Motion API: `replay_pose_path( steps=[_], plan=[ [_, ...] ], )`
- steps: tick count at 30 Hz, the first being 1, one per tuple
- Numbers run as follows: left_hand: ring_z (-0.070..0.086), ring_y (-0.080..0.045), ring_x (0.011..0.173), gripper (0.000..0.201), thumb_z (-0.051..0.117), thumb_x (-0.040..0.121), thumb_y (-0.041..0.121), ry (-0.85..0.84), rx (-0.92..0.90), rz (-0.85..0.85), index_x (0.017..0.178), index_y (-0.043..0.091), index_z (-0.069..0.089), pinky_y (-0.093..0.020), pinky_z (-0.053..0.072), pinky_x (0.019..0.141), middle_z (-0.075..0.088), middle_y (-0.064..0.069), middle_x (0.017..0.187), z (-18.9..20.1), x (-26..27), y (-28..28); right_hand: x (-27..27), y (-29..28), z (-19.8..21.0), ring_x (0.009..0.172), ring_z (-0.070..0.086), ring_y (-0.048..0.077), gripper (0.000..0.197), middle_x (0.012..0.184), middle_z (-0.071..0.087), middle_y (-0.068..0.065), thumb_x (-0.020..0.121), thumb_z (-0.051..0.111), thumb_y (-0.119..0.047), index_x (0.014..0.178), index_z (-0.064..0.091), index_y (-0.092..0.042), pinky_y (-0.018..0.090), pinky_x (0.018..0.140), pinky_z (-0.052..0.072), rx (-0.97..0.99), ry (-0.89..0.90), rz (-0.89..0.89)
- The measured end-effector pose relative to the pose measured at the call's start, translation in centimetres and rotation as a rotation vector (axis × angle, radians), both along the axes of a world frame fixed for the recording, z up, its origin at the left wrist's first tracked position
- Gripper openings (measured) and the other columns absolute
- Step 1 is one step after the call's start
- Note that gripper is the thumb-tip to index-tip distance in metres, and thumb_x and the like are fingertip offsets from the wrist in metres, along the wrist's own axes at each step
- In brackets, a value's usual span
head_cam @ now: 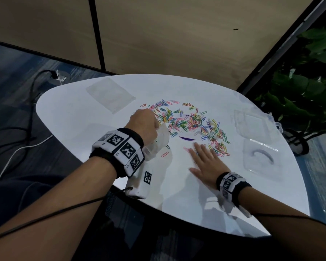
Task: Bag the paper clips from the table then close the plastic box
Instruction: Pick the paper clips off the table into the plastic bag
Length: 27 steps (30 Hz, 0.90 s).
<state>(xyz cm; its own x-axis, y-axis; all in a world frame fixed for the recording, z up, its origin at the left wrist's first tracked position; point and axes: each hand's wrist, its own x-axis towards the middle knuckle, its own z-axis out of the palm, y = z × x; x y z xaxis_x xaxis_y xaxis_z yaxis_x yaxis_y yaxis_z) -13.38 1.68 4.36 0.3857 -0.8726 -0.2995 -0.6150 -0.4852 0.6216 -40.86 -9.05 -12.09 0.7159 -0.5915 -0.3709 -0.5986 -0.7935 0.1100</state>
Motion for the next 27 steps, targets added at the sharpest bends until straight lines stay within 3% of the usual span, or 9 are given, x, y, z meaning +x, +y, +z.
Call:
replay_pose_path(
  steps=[4,8,11,13,16,19,21,24,27],
  plan=[
    [0.072,-0.029,0.099,0.028,0.056,0.091,-0.001,-0.007,0.002,-0.016,0.11,0.009,0.074,-0.037,0.057,0.096,0.073,-0.012,0.111,0.3,-0.2,0.0,-2.5,-3.1,0.2,0.15,-0.011,0.028,0.069,0.162,-0.018,-0.001,0.093,0.003,-0.064,0.149,-0.022,-0.035,0.054,0.12,0.003,-0.087,0.043,-0.15],
    [0.072,-0.029,0.099,0.029,0.055,0.09,-0.001,-0.009,0.014,-0.035,0.11,0.009,0.073,-0.037,0.057,0.095,0.072,-0.011,0.114,0.2,-0.5,-0.1,-2.7,-4.0,0.4,0.149,0.005,0.035,0.06,0.164,-0.008,-0.001,0.099,0.015,-0.052,0.151,-0.012,-0.036,0.055,0.113,0.024,-0.063,0.023,-0.22],
    [0.071,-0.028,0.099,0.027,0.057,0.091,0.0,-0.008,0.019,-0.035,0.109,0.01,0.074,-0.037,0.057,0.095,0.071,-0.01,0.118,-0.1,-0.4,-0.3,-2.3,-4.4,0.3,0.141,0.023,0.04,0.059,0.161,0.008,0.01,0.101,0.034,-0.028,0.153,0.004,-0.023,0.049,0.11,0.035,-0.065,-0.046,-0.18],
    [0.072,-0.029,0.097,0.025,0.057,0.091,0.0,-0.003,0.02,-0.023,0.106,0.011,0.074,-0.037,0.057,0.094,0.071,-0.01,0.117,-0.3,-0.5,-0.5,-2.1,-4.9,0.5,0.137,0.031,0.037,0.064,0.157,0.02,0.013,0.094,0.046,-0.006,0.152,0.019,-0.015,0.044,0.109,0.039,-0.049,-0.089,-0.218],
    [0.071,-0.029,0.098,0.025,0.056,0.091,0.001,-0.005,0.028,-0.026,0.105,0.012,0.074,-0.037,0.057,0.095,0.072,-0.01,0.115,-0.5,-0.9,-0.7,-1.8,-5.4,1.0,0.109,0.056,0.037,0.041,0.128,0.054,0.016,0.089,0.053,0.001,0.13,0.055,-0.008,0.04,0.087,0.051,-0.083,-0.209,-0.24],
    [0.07,-0.03,0.102,0.026,0.056,0.091,0.001,-0.004,0.034,-0.031,0.107,0.013,0.074,-0.038,0.057,0.096,0.072,-0.01,0.115,-0.6,-1.1,-0.9,-1.1,-5.8,1.9,0.084,0.062,0.033,0.016,0.095,0.061,0.014,0.09,0.054,-0.003,0.094,0.069,-0.004,0.032,0.072,0.049,-0.118,-0.257,-0.267],
    [0.07,-0.03,0.101,0.026,0.057,0.091,0.001,-0.009,0.033,-0.033,0.106,0.013,0.074,-0.038,0.057,0.095,0.072,-0.01,0.114,-0.7,-1.2,-0.9,-0.7,-6.2,2.7,0.084,0.065,0.03,0.017,0.092,0.066,0.01,0.09,0.058,-0.007,0.09,0.074,-0.009,0.03,0.077,0.052,-0.093,-0.29,-0.393],
    [0.071,-0.03,0.099,0.026,0.059,0.09,-0.001,-0.014,0.031,-0.036,0.105,0.013,0.074,-0.038,0.058,0.093,0.071,-0.01,0.115,-0.8,-1.1,-1.0,-0.3,-7.1,4.3,0.081,0.068,0.022,0.01,0.083,0.073,0.003,0.085,0.069,-0.014,0.086,0.079,-0.015,0.025,0.081,0.054,0.002,-0.48,-0.712],
    [0.071,-0.03,0.099,0.026,0.059,0.089,-0.002,-0.011,0.031,-0.032,0.106,0.012,0.074,-0.039,0.058,0.093,0.071,-0.01,0.115,-0.8,-1.1,-1.0,-0.4,-8.7,5.4,0.077,0.073,0.017,0.006,0.078,0.075,0.0,0.079,0.077,-0.015,0.085,0.079,-0.015,0.028,0.083,0.057,0.263,-0.743,-1.092]
  ],
)
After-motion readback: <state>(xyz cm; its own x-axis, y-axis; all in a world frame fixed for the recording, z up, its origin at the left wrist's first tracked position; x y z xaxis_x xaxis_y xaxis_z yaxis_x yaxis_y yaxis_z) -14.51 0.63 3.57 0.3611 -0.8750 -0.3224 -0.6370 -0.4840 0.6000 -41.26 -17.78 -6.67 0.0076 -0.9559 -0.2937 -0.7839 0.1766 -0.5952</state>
